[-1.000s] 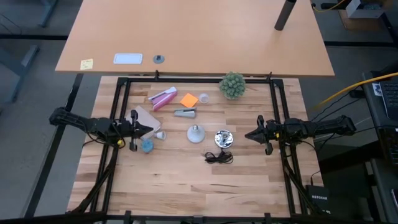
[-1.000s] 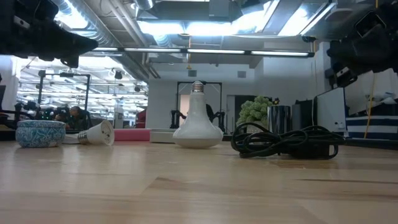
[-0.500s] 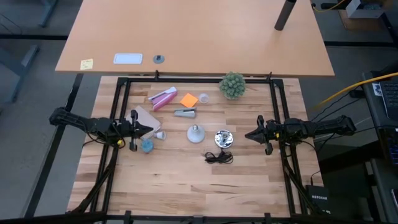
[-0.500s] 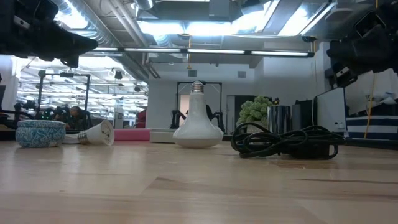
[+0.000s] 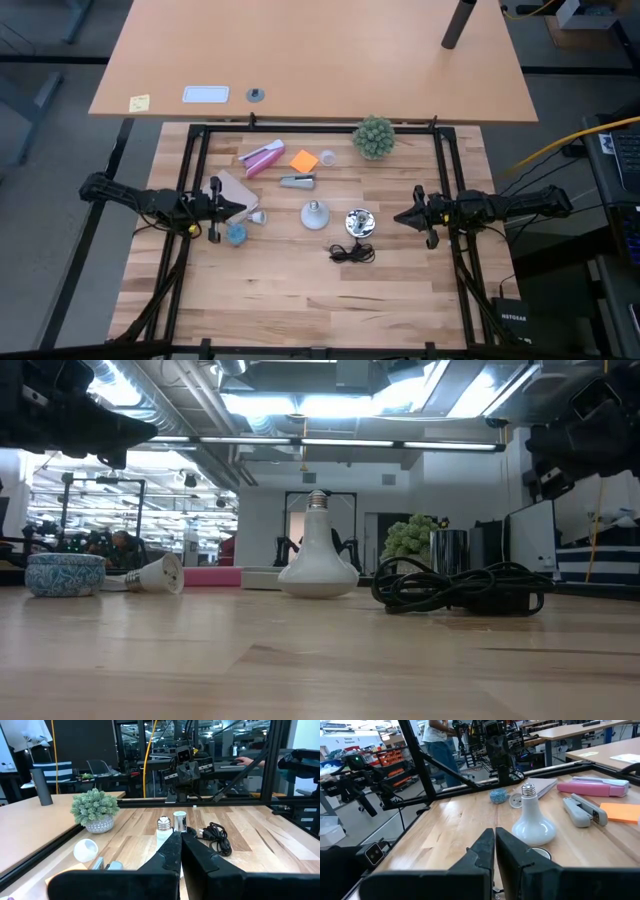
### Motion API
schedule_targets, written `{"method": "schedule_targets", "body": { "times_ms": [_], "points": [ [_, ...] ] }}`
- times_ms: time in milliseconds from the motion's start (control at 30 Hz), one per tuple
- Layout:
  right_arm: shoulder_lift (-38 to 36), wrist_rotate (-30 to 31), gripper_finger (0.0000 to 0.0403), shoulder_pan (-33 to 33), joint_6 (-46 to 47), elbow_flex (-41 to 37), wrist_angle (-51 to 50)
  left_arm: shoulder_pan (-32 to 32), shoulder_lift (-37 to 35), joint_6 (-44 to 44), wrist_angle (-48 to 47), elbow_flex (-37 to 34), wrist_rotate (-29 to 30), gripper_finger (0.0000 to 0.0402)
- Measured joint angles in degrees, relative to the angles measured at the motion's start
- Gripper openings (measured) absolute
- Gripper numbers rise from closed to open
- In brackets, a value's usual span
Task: Screw lightbulb
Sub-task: Return to Home Position
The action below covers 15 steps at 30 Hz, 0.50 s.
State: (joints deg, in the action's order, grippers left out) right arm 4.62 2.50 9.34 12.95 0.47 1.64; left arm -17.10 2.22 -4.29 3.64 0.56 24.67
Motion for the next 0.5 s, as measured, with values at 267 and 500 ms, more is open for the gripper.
{"method": "schedule_targets", "body": {
  "times_ms": [267, 500],
  "points": [
    [0.00, 0.00, 0.0021, 0.00, -1.23, 0.00, -0.09, 0.00, 0.00, 0.00, -0.01, 0.00, 0.00, 0.0001],
    [0.00, 0.00, 0.0021, 0.00, -1.27, 0.00, -0.07, 0.00, 0.00, 0.00, -0.02, 0.00, 0.00, 0.0001]
  ]
}}
